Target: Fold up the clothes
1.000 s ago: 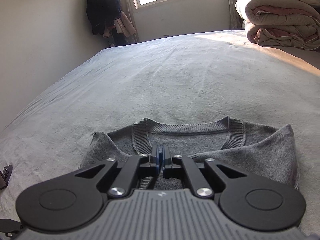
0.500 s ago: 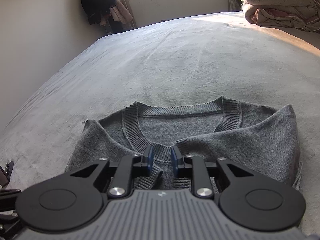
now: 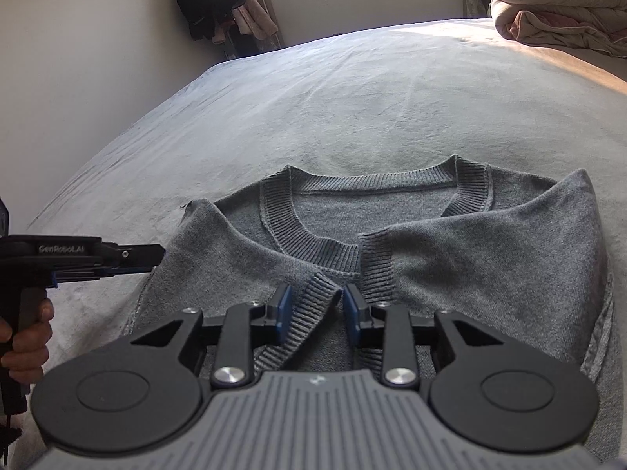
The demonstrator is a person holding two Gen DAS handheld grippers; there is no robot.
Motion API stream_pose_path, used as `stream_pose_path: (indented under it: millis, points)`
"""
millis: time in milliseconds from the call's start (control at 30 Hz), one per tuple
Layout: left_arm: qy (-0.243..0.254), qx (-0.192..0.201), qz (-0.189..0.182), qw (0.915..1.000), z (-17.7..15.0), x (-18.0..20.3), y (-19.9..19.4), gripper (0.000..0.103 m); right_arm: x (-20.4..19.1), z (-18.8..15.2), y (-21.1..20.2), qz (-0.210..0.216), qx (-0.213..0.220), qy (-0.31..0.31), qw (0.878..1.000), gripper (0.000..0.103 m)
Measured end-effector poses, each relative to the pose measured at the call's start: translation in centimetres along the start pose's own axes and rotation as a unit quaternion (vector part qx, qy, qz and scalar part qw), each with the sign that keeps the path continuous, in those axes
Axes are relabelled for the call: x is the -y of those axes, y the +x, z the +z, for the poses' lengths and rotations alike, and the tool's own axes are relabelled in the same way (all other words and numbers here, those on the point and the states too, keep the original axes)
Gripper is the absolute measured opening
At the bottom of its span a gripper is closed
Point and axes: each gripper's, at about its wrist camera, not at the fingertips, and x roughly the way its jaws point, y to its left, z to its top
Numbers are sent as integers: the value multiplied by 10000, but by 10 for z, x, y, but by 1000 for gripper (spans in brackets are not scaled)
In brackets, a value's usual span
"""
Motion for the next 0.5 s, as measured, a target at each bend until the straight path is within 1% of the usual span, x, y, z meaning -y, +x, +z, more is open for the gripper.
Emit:
stream_pose_path:
  millis: [67, 100, 133, 167, 233, 300, 400, 500]
  points:
    - [-125, 46, -79, 9999, 5, -1, 9, 26, 0, -2, 1, -5, 27, -26, 10000, 22]
    - [-198, 19, -142, 9997, 7, -1, 12, 18, 0, -2, 1, -42, 44, -65, 10000, 9]
    - [-271, -4, -206, 9994, 8, -1, 15, 5, 0, -2, 2, -79, 60, -104, 9999, 5]
    - [-336, 45, -279, 9990, 8, -1, 15, 5, 0, -2, 3, -116, 76, -143, 9998, 5]
    - [-366, 391, -268, 9982, 4, 0, 9, 4, -1, -2, 4, -189, 109, -221, 9995, 4]
    - [-466, 618, -274, 9966, -1, -2, 5, 4, -1, -2, 6, -263, 141, -299, 9991, 4]
    - [-213, 638, 34, 9977, -8, 4, 12, 4, -1, -2, 8, -373, 190, -416, 9983, 3]
    - [121, 698, 256, 9972, -13, 13, 15, 6, -1, -3, 10, -483, 239, -533, 9971, 3]
